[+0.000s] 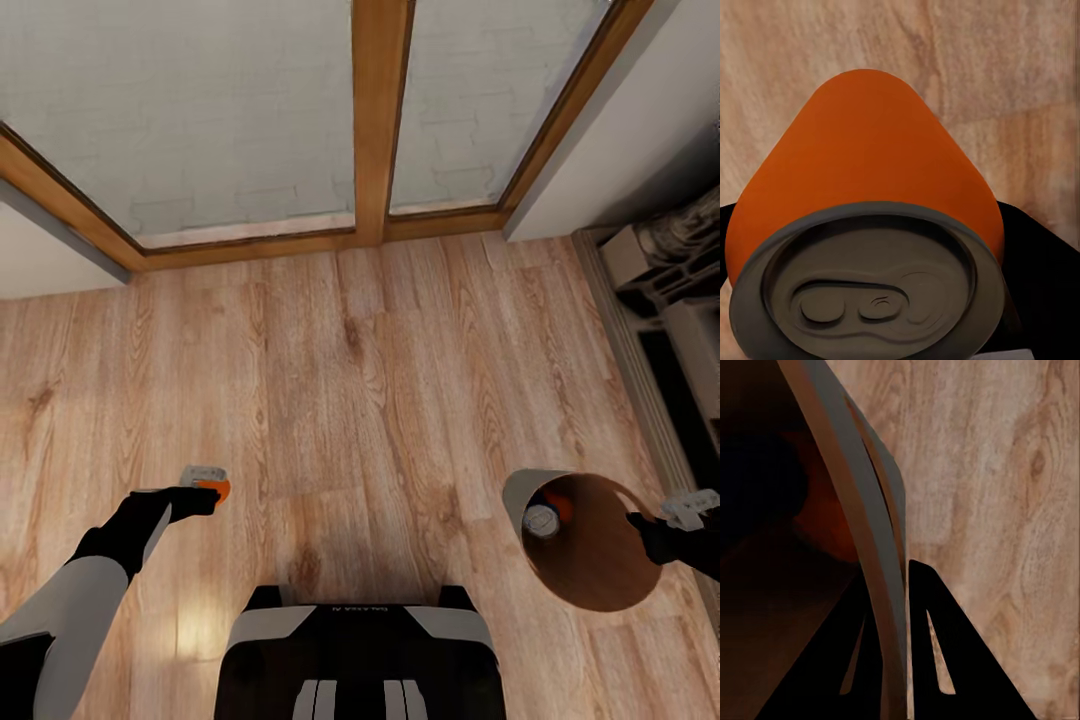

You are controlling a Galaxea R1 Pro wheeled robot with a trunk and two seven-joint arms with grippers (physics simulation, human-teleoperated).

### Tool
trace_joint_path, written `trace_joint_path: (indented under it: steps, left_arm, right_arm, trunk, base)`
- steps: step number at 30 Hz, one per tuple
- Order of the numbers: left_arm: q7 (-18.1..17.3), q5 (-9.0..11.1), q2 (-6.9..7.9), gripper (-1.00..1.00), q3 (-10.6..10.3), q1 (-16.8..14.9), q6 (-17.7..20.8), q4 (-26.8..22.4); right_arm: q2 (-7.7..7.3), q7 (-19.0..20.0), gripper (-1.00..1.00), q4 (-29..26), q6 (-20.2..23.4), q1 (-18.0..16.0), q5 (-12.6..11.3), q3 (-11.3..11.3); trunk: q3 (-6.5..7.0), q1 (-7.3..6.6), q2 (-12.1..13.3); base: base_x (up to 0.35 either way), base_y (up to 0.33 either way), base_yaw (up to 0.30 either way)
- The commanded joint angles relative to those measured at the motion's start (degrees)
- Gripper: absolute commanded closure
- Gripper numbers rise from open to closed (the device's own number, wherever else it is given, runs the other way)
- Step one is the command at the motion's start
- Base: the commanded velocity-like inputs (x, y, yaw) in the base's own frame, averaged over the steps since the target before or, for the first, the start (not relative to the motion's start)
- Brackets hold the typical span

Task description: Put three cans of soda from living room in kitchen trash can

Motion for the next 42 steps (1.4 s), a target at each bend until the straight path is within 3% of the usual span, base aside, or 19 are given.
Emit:
trace_joint_path:
  steps: [1,3,5,11,22,24,26,28,36,42]
  left_arm:
    - [-0.02,-0.01,-0.05,1.0,0.0,0.05,-0.18,-0.02]
    - [-0.05,-0.01,-0.12,1.0,0.06,0.11,-0.36,-0.02]
    - [-0.08,-0.01,-0.14,1.0,0.12,0.14,-0.42,0.03]
    - [-0.08,-0.01,0.0,1.0,0.17,0.2,-2.22,1.79]
    - [-0.03,-0.01,-0.02,1.0,0.18,0.21,-3.45,3.29]
    - [-0.02,-0.01,-0.04,1.0,0.18,0.21,-3.46,3.31]
    - [-0.02,-0.01,-0.07,1.0,0.18,0.21,-3.48,3.32]
    - [-0.02,-0.01,-0.07,1.0,0.18,0.21,-3.48,3.32]
    - [-0.02,-0.01,-0.15,1.0,0.18,0.21,-3.48,3.32]
    - [-0.02,-0.01,-0.19,1.0,0.18,0.21,-3.48,3.32]
  right_arm:
    - [-0.14,-0.47,1.0,2.08,-0.31,-0.03,-0.21,0.05]
    - [-0.14,-4.62,1.0,5.15,-0.78,-0.08,-0.12,0.47]
    - [-0.09,-6.26,1.0,6.11,-0.69,-0.13,-0.07,1.07]
    - [0.15,-8.2,1.0,7.2,-0.43,-0.34,-0.07,3.05]
    - [0.19,-11.52,1.0,9.36,-0.27,-0.66,0.01,3.52]
    - [0.13,-13.0,1.0,10.69,-0.24,-0.81,0.05,3.52]
    - [-0.04,-17.68,1.0,14.7,-0.21,-1.45,0.12,3.92]
    - [-0.26,-19.56,1.0,17.7,-0.17,-2.35,0.14,4.44]
    - [-0.35,-21.58,1.0,27.59,-0.11,-5.11,0.38,5.09]
    - [-0.19,-21.8,1.0,29.51,-0.08,-5.47,0.48,5.2]
  trunk:
    - [0.19,-0.23,0.41]
    - [0.55,-0.67,1.22]
    - [0.91,-1.11,2.02]
    - [1.98,-2.43,4.43]
    - [3.96,-4.84,8.84]
    - [4.32,-5.28,9.64]
    - [4.68,-5.72,10.44]
    - [5.03,-6.16,11.24]
    - [6.47,-7.92,14.45]
    - [7.55,-9.23,16.86]
  base:
    - [0.0,0.0,0.0]
    - [0.0,0.0,0.0]
    - [0.0,0.0,0.0]
    - [0.0,0.0,0.0]
    - [0.0,0.0,0.0]
    - [0.0,0.0,0.0]
    - [0.0,0.0,0.0]
    - [0.0,0.0,0.0]
    - [0.0,0.0,0.0]
    - [0.0,0.0,0.0]
